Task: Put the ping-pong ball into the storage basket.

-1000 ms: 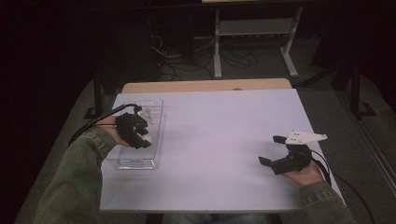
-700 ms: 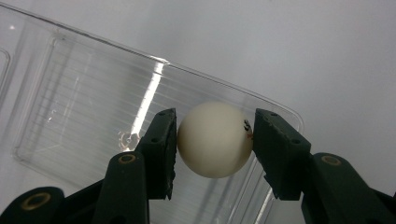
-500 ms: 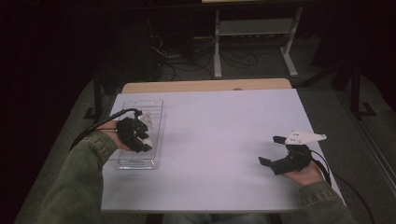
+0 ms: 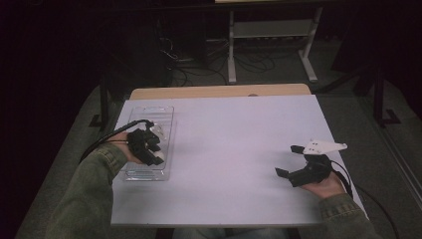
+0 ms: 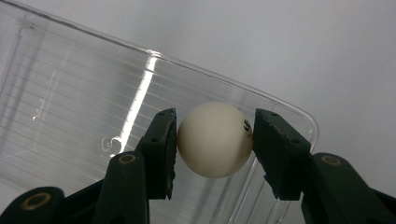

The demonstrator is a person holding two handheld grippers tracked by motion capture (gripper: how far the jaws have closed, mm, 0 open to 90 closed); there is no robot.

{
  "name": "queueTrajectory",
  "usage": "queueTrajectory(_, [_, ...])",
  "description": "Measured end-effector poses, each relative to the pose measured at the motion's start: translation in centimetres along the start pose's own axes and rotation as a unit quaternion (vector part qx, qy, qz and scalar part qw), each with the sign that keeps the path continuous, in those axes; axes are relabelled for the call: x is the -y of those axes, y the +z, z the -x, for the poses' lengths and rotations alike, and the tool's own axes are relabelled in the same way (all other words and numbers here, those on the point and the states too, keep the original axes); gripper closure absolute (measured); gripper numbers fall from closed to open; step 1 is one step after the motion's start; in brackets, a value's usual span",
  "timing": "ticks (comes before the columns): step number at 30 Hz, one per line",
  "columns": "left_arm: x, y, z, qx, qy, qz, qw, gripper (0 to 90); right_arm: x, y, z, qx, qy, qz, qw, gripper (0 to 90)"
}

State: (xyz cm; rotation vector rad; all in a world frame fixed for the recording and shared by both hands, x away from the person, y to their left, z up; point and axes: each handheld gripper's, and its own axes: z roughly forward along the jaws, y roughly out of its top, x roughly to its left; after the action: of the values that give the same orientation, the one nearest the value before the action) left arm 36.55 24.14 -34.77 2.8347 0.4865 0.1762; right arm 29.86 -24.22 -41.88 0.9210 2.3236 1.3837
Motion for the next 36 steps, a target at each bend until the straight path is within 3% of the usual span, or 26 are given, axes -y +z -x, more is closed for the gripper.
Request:
queueTrajectory(15, [0.3,1.5,-0.3,0.011,-0.006,-0.006,0.9999,50.3,0.1,0.1,0.0,-0.002,-0.001,-0.003,1.0,0.0])
queueTrajectory(22, [1.6,2.3,-1.1,0.019,-0.033,-0.009,0.9992,50.3,0.1,0.1,0.0,-0.002,0.0,-0.004,1.0,0.0])
queueTrajectory(25, [1.7,2.4,-1.1,0.027,-0.034,-0.015,0.9989,50.3,0.1,0.2,0.0,-0.003,0.0,-0.005,1.0,0.0])
queueTrajectory(36, [1.4,2.4,-0.9,0.017,-0.025,-0.012,0.9995,49.1,0.1,0.2,-0.1,-0.003,-0.001,-0.006,1.0,0.0])
